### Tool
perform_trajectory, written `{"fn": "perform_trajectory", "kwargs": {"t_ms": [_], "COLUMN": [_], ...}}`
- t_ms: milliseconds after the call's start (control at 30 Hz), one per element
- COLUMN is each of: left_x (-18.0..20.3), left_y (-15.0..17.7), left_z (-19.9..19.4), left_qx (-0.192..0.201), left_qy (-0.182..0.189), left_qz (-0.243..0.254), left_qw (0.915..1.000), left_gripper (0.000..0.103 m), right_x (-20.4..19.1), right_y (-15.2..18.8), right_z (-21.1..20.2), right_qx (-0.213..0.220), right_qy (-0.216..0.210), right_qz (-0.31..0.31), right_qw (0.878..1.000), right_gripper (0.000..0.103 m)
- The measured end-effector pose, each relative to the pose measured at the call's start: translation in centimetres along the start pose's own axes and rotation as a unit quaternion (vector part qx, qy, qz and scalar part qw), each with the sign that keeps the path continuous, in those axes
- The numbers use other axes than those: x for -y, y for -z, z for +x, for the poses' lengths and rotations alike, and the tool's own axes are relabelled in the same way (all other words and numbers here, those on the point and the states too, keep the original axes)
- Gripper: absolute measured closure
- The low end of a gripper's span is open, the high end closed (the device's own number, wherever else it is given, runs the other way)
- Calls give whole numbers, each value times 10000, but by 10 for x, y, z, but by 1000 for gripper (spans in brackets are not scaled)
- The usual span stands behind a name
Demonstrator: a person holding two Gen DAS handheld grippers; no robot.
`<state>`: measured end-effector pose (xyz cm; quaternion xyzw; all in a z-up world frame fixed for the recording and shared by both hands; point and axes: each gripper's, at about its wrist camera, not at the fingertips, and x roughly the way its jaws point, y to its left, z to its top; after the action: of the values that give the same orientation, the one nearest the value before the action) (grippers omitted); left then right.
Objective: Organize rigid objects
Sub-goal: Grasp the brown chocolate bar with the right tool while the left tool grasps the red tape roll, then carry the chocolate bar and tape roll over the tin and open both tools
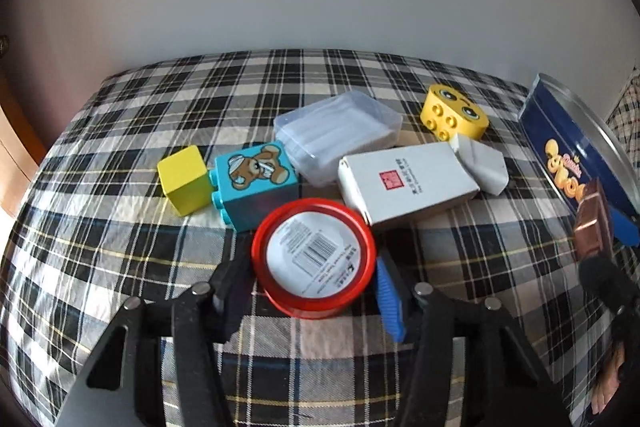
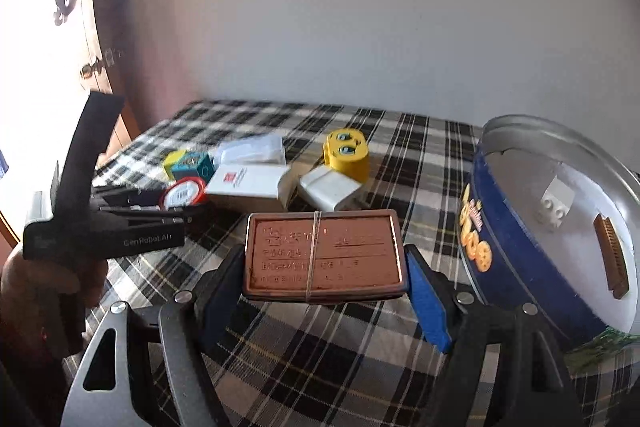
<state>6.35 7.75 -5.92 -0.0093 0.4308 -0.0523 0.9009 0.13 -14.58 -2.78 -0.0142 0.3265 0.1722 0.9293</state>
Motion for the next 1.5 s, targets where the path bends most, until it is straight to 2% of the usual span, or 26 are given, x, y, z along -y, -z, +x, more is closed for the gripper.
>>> {"fn": "perform_trajectory", "kwargs": {"t_ms": [167,267,367,500,667,867,1100,1200,1500], "left_x": [-24,-39,-41,-25,9,77,134,149,190], "left_y": [6,10,14,12,9,-1,-13,-15,-18], "left_z": [-10,-20,-41,-58,-70,-74,-62,-58,-55], "left_qx": [163,458,1087,1640,2106,2455,2391,2342,2386], "left_qy": [391,246,40,-301,-426,-100,431,547,542], "left_qz": [-642,-1156,-1395,-1212,-854,-447,-329,-329,-140], "left_qw": [9970,9919,9842,9785,9729,9683,9695,9701,9695], "left_gripper": [49,49,49,49,49,49,49,49,49], "right_x": [9,12,15,29,53,78,111,122,142], "right_y": [-6,-9,-13,-16,-15,-17,-21,-21,-18], "right_z": [-15,-23,-31,-46,-61,-70,-83,-86,-99], "right_qx": [386,612,867,1207,1461,1599,1774,1806,1893], "right_qy": [-56,40,278,347,414,657,884,1044,1224], "right_qz": [149,142,3,25,75,275,604,644,823], "right_qw": [9991,9980,9959,9921,9884,9846,9783,9759,9708], "right_gripper": [25,25,25,25,25,25,25,25,25]}}
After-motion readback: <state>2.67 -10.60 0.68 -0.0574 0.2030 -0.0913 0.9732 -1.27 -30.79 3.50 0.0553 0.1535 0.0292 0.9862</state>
